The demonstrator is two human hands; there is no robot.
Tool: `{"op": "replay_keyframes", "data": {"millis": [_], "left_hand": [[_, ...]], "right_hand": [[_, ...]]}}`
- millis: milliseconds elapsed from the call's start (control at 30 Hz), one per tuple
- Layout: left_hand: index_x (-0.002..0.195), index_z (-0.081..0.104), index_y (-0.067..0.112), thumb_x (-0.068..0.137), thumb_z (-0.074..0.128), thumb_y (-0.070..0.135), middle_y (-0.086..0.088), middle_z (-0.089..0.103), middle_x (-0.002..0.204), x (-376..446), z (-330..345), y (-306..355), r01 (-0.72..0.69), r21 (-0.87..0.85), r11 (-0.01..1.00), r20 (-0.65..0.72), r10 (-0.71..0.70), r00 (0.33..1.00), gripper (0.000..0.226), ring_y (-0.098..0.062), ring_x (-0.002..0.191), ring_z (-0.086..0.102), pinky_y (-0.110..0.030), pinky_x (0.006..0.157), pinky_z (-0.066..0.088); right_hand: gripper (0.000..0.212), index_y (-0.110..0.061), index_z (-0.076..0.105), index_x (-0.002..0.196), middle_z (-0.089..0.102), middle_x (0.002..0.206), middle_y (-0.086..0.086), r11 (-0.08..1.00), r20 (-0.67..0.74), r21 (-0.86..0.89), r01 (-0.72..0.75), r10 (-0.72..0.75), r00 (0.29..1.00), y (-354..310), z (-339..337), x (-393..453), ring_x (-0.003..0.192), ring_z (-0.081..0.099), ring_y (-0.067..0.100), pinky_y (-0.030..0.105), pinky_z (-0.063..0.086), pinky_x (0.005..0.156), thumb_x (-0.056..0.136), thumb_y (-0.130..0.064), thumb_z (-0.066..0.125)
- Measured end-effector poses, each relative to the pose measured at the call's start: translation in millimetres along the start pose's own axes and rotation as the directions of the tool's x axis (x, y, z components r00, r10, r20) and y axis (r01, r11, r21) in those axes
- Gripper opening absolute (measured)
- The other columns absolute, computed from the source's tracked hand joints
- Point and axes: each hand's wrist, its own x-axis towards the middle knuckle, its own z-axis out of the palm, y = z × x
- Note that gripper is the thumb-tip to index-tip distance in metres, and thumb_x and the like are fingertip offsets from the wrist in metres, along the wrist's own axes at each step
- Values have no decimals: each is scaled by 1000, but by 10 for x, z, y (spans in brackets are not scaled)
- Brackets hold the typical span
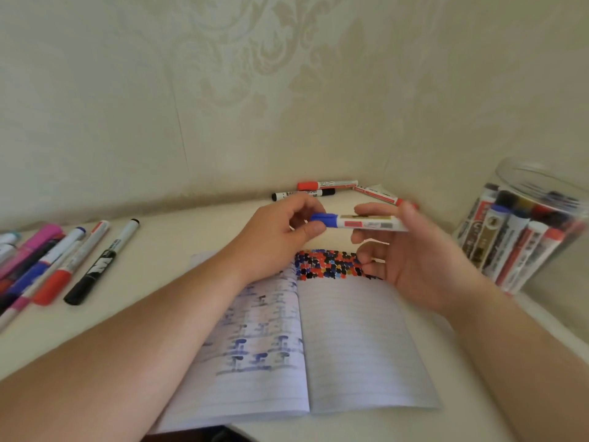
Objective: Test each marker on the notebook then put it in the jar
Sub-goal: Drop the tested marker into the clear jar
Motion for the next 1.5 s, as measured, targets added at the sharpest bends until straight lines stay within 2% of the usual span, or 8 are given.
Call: {"op": "replay_keyframes", "data": {"millis": [100,167,233,400,733,1233,1367,1500], "left_hand": [[106,61,33,102,61,11,8,74,95,20,-42,-25,37,-199,979,-45,-47,998,23,-9,85,68,-29,79,55],[106,63,33,100,64,9,9,75,96,16,-38,-31,23,-201,979,-19,-27,999,25,-9,85,68,-26,78,53],[106,67,37,97,70,16,14,74,97,6,-19,-29,-6,-128,992,10,7,1000,23,-5,86,65,-20,80,48],[101,69,37,90,79,26,22,72,91,-4,37,-32,-5,-39,999,30,6,1000,18,-2,85,67,-22,79,50],[94,70,36,91,78,25,10,75,92,-36,-2,-22,-15,-19,1000,116,17,993,14,-13,90,70,-46,89,58],[92,69,33,89,79,28,13,73,90,-55,-1,14,-6,39,999,143,0,990,12,-6,82,66,-32,77,56],[96,62,31,98,68,32,9,74,95,-47,-3,26,40,-71,997,106,-32,994,6,-8,85,65,-30,79,49],[109,50,28,105,48,19,3,77,95,-41,-40,55,104,-143,984,62,-96,993,9,-11,81,61,-30,77,45]], "right_hand": [[57,-18,77,119,73,117,20,995,-4,-56,-83,83,997,-100,-35,-27,85,69,31,42,58,78,90,-64,57],[23,-18,75,97,79,100,10,894,-124,-446,-47,-10,992,-52,24,-21,85,72,27,40,58,78,98,-39,65],[16,-24,62,89,75,80,-6,604,-169,-796,-37,-163,972,27,87,-9,70,66,12,31,52,69,93,-29,77],[26,-30,53,132,64,98,-4,-27,30,-999,24,-221,975,132,282,109,92,59,24,43,50,79,106,-27,51],[32,-32,48,111,56,83,-9,-154,6,-988,-20,-168,986,158,345,134,75,49,23,35,32,55,106,-61,33],[39,-42,45,120,56,80,-12,-185,-46,-980,-74,-156,987,84,366,59,78,54,21,32,35,55,101,-72,30],[38,-27,35,111,59,75,-2,90,-149,-986,-139,-106,983,7,385,-2,68,54,17,37,40,58,101,-62,47],[17,-27,46,91,64,83,5,480,-250,-867,-136,-182,951,-62,282,-142,74,54,22,40,44,66,99,-11,46]]}}
